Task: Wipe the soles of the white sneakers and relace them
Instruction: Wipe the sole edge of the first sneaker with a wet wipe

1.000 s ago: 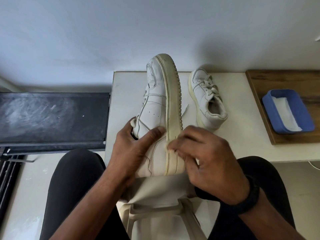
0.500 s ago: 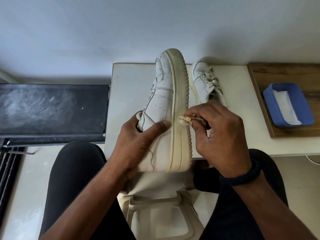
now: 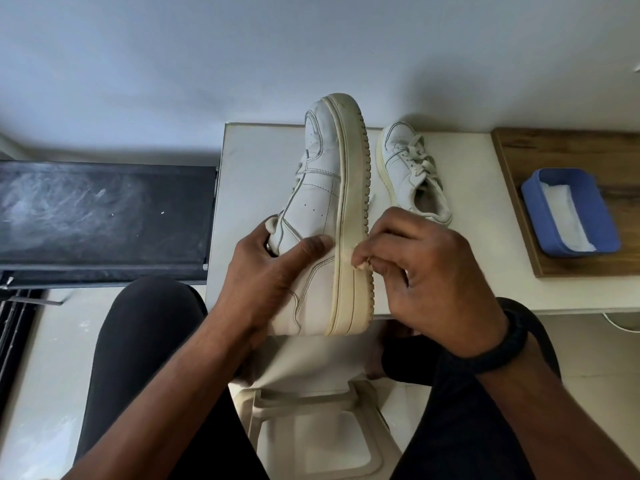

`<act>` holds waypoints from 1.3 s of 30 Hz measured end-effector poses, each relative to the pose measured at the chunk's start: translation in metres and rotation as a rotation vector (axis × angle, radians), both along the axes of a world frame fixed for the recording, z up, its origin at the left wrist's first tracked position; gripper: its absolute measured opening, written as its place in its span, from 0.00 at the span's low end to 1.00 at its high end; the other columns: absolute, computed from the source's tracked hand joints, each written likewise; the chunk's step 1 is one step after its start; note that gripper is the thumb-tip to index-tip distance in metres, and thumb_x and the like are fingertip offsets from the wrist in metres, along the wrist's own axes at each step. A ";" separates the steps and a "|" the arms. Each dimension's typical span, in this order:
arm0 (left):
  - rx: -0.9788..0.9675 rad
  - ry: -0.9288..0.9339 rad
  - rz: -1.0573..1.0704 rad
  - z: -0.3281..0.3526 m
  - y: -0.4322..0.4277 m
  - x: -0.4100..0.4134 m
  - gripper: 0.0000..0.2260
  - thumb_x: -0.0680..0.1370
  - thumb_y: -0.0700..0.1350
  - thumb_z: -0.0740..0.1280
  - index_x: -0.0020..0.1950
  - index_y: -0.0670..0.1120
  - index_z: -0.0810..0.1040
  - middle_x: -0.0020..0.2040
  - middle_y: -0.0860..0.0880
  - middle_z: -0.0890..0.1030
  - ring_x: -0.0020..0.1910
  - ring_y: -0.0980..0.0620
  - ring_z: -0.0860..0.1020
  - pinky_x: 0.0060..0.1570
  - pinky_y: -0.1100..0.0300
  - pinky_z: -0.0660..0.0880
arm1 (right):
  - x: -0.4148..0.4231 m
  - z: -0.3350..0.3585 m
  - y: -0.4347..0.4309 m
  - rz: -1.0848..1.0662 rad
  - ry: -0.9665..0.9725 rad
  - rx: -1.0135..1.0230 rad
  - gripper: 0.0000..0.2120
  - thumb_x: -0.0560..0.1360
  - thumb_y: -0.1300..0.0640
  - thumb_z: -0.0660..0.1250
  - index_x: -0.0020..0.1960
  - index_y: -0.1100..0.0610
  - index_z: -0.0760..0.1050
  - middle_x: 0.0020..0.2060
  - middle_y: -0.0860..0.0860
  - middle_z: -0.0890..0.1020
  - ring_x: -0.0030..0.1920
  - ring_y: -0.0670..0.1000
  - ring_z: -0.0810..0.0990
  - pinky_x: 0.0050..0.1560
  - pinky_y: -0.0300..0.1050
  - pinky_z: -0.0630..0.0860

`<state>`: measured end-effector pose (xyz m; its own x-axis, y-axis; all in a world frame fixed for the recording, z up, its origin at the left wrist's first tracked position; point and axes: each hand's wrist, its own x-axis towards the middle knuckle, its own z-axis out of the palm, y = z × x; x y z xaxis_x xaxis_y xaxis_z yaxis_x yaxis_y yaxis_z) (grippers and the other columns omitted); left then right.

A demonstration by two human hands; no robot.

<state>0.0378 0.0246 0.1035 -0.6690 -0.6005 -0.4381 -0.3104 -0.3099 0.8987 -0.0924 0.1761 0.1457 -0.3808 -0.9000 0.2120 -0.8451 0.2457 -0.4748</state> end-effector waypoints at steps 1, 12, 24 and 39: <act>0.002 -0.003 0.008 0.000 -0.001 0.000 0.15 0.69 0.52 0.80 0.53 0.51 0.84 0.48 0.47 0.89 0.48 0.44 0.87 0.55 0.38 0.83 | 0.002 -0.001 0.002 0.047 0.005 0.008 0.10 0.72 0.69 0.69 0.46 0.57 0.84 0.43 0.50 0.80 0.42 0.51 0.80 0.41 0.48 0.81; -0.012 -0.009 0.016 -0.001 -0.002 -0.001 0.15 0.68 0.52 0.80 0.53 0.51 0.84 0.48 0.48 0.89 0.48 0.44 0.87 0.56 0.37 0.82 | -0.004 -0.012 -0.007 -0.028 -0.047 -0.061 0.12 0.71 0.71 0.71 0.44 0.55 0.85 0.41 0.48 0.80 0.41 0.48 0.81 0.40 0.46 0.81; -0.022 0.036 -0.007 0.003 0.001 -0.002 0.12 0.71 0.50 0.80 0.51 0.53 0.84 0.47 0.49 0.89 0.47 0.47 0.87 0.55 0.41 0.83 | 0.000 -0.003 -0.015 -0.143 -0.002 -0.179 0.10 0.73 0.70 0.68 0.47 0.57 0.84 0.44 0.51 0.81 0.45 0.48 0.81 0.46 0.45 0.80; -0.156 0.211 -0.011 0.067 -0.037 -0.043 0.17 0.67 0.51 0.78 0.55 0.50 0.84 0.49 0.48 0.89 0.48 0.48 0.88 0.48 0.50 0.83 | -0.023 0.056 -0.059 -0.169 0.135 -0.392 0.07 0.76 0.67 0.68 0.46 0.57 0.82 0.44 0.49 0.79 0.44 0.48 0.80 0.43 0.44 0.78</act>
